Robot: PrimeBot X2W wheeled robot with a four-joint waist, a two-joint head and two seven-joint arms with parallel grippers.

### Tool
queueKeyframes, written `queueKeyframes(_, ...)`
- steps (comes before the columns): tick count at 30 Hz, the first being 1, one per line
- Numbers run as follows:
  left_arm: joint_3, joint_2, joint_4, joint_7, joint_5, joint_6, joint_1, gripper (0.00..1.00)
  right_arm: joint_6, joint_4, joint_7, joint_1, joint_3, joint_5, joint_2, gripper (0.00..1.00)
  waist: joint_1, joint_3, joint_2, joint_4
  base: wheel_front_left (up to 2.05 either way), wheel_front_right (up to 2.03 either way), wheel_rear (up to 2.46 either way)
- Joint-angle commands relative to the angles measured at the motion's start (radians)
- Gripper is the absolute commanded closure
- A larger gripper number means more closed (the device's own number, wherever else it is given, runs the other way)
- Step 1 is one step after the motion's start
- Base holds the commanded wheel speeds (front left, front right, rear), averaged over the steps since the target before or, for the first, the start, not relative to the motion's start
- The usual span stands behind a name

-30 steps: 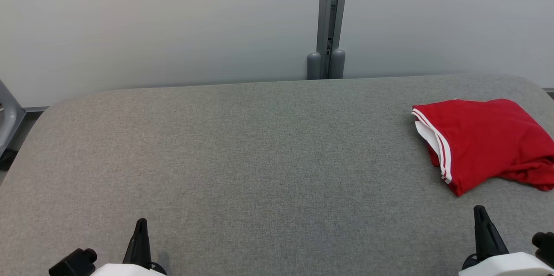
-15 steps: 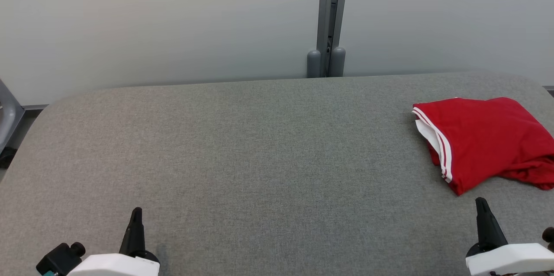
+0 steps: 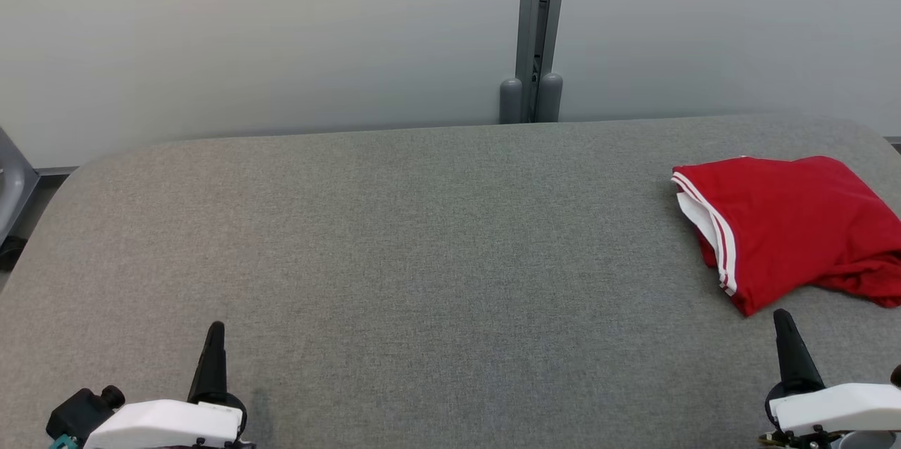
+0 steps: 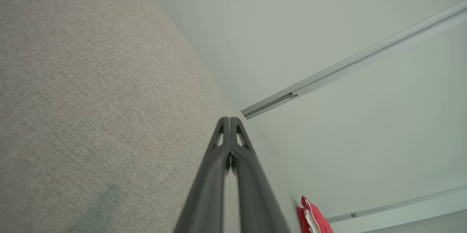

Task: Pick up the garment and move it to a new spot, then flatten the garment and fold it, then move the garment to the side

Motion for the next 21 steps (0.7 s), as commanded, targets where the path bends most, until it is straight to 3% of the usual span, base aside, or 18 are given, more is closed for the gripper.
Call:
queueKeyframes(1, 0.007, 0.006, -0.014, 0.003, -0.016, -0.007, -0.032, 1.00, 0.000, -0.014, 0.006, -0.021, -0.004, 0.022, -0.010, 1.00, 0.0000, 0.000, -0.0001, 0.000, 0.00, 0.00, 0.00)
queueKeyframes(21, 0.036, 0.008, -0.027, 0.056, -0.197, -0.035, -0.057, 1.00, 0.000, -0.020, 0.059, -0.046, -0.007, 0.255, -0.013, 1.00, 0.0000, 0.009, -0.0001, 0.000, 0.00, 0.00, 0.00)
